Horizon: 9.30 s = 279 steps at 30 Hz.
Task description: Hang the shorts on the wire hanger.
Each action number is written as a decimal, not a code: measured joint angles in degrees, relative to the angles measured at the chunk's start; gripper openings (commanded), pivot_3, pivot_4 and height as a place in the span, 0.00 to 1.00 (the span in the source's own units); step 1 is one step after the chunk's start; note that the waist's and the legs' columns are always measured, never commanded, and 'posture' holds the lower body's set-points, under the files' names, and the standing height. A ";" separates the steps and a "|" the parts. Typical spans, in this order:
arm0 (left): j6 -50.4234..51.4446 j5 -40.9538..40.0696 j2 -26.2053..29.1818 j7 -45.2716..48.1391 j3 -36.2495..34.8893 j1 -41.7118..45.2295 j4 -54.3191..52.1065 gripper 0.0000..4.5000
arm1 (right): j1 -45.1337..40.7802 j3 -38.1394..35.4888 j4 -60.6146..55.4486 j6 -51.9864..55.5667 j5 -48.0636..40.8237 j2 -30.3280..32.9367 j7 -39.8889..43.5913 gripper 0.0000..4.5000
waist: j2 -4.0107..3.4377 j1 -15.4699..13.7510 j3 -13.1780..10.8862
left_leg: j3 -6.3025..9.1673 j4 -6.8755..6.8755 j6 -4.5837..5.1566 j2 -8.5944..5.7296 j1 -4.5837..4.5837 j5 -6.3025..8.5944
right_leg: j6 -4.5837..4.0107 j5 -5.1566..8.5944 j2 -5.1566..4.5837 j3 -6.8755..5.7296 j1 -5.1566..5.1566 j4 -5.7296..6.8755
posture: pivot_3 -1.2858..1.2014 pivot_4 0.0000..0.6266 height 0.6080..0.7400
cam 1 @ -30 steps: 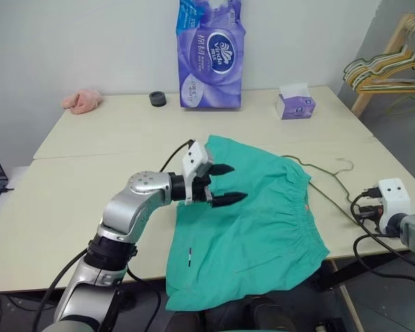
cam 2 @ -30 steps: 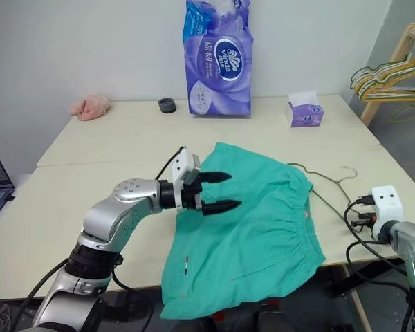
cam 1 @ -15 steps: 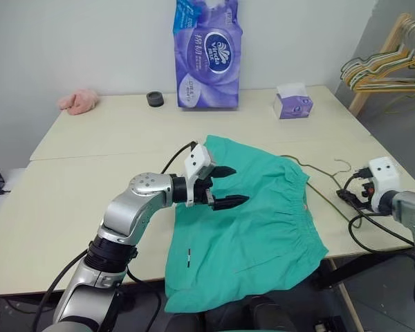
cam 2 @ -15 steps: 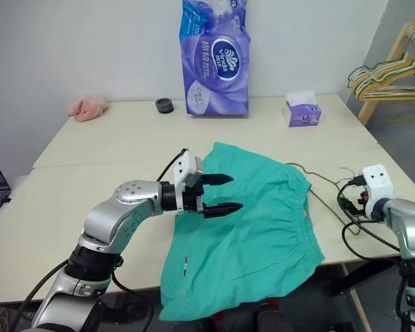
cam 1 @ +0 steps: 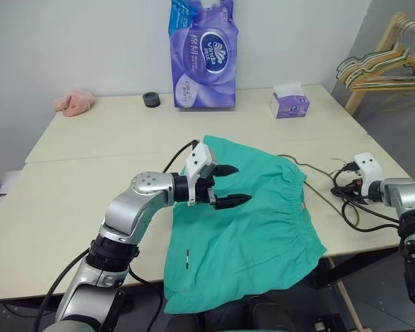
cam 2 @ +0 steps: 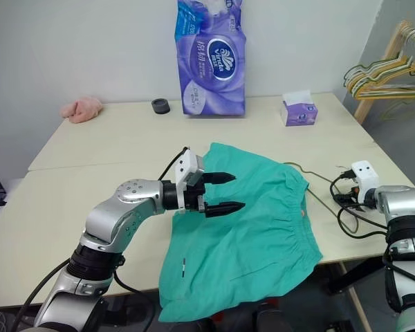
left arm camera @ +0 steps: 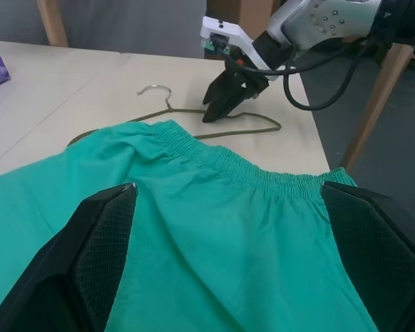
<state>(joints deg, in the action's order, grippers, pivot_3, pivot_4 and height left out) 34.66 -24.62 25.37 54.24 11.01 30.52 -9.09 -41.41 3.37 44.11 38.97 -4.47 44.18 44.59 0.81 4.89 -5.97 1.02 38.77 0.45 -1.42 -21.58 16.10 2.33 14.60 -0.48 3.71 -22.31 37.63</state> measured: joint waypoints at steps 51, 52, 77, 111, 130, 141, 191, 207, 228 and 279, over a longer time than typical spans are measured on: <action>-3.49 4.37 12.67 18.92 -1.40 10.77 24.56 1.00 | 22.13 6.06 -61.77 -32.46 17.00 0.55 -13.00 0.00 | -0.05 -0.12 -0.09 | -0.09 0.00 0.16 -0.08 -0.43 0.11 | 0.35 -0.23 -0.44 0.01 -0.35 -0.41 | 0.47 0.12 1.00; -4.12 4.96 12.52 18.96 -1.00 10.26 24.56 1.00 | 21.73 6.27 -61.87 -32.83 17.29 0.23 -12.66 0.00 | -0.05 -0.12 -0.09 | -0.09 0.00 0.16 -0.08 -0.43 0.11 | 0.34 -0.23 -0.44 0.02 -0.35 -0.40 | 0.47 0.12 1.00; -4.17 6.84 8.53 20.33 0.53 7.00 22.10 0.00 | 19.52 6.73 -63.74 -37.56 19.56 -4.66 -9.63 0.00 | -0.05 -0.07 -0.09 | -0.09 0.12 0.16 -0.09 -0.35 0.10 | 0.31 -0.21 -0.44 0.02 -0.40 0.03 | 0.47 0.13 1.00; -19.81 15.06 11.34 20.48 4.53 3.82 17.44 0.00 | 26.74 -4.81 -75.18 1.69 -14.35 7.04 7.84 0.82 | 0.00 -0.04 -0.11 | -0.15 0.14 0.16 -0.08 -0.31 0.10 | 0.29 -0.17 -0.50 0.03 -0.42 0.12 | 0.46 0.13 1.00; -22.51 16.77 11.29 22.39 6.77 3.66 13.81 0.00 | 17.73 12.43 -67.21 1.42 -6.73 12.71 15.63 0.25 | 0.01 0.09 -0.12 | -0.18 0.14 0.17 -0.08 -0.38 0.10 | 0.29 -0.17 -0.50 0.03 -0.54 0.13 | 0.46 0.13 1.00; -22.36 16.79 11.02 21.52 6.82 3.26 13.60 0.00 | 18.30 13.28 -67.26 1.36 -5.52 13.63 17.36 0.01 | 0.01 0.09 -0.12 | -0.19 0.14 0.17 -0.08 -0.39 0.10 | 0.29 -0.17 -0.50 0.03 -0.57 0.15 | 0.46 0.12 1.00; -9.05 4.42 5.49 24.93 0.05 3.95 16.46 0.46 | 69.50 -39.19 -84.52 35.04 -29.40 -6.30 -2.40 0.00 | -0.01 1.72 0.03 | -0.29 0.15 0.17 -0.06 -0.34 0.11 | 0.60 0.01 -0.37 0.24 -0.51 0.22 | 0.42 0.12 1.00; -10.11 5.22 4.75 22.77 0.05 4.03 16.78 0.46 | 60.48 -32.17 -78.80 36.62 -33.90 0.93 -2.83 0.00 | 0.03 1.76 0.01 | -0.32 0.14 0.17 -0.04 -0.33 0.11 | 0.61 0.02 -0.30 0.28 -0.46 0.11 | 0.43 0.13 1.00; -9.96 5.41 5.01 19.43 -0.35 5.16 16.77 0.46 | 37.03 -16.69 -56.46 38.90 -35.05 5.01 -0.78 0.00 | 0.05 1.57 -0.01 | -0.30 0.15 0.18 -0.04 -0.33 0.12 | 0.62 0.01 -0.32 0.28 -0.44 0.10 | 0.45 0.13 1.00; -33.85 14.80 6.42 28.66 0.25 23.87 39.07 0.99 | 27.09 8.03 -73.55 4.78 -11.65 10.44 2.87 0.00 | 0.05 1.73 0.00 | -0.26 0.21 0.17 -0.07 -0.81 0.11 | 0.41 -0.20 -0.39 0.19 -0.97 0.28 | 0.44 0.11 1.00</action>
<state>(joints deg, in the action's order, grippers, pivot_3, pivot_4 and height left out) 0.81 -9.82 31.79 82.89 11.26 54.39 29.99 -14.33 11.40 -29.44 43.76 -16.11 54.63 47.46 0.85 6.62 -5.97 0.76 38.97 0.62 -1.49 -22.39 16.22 2.74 14.40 -0.87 3.90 -23.29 37.91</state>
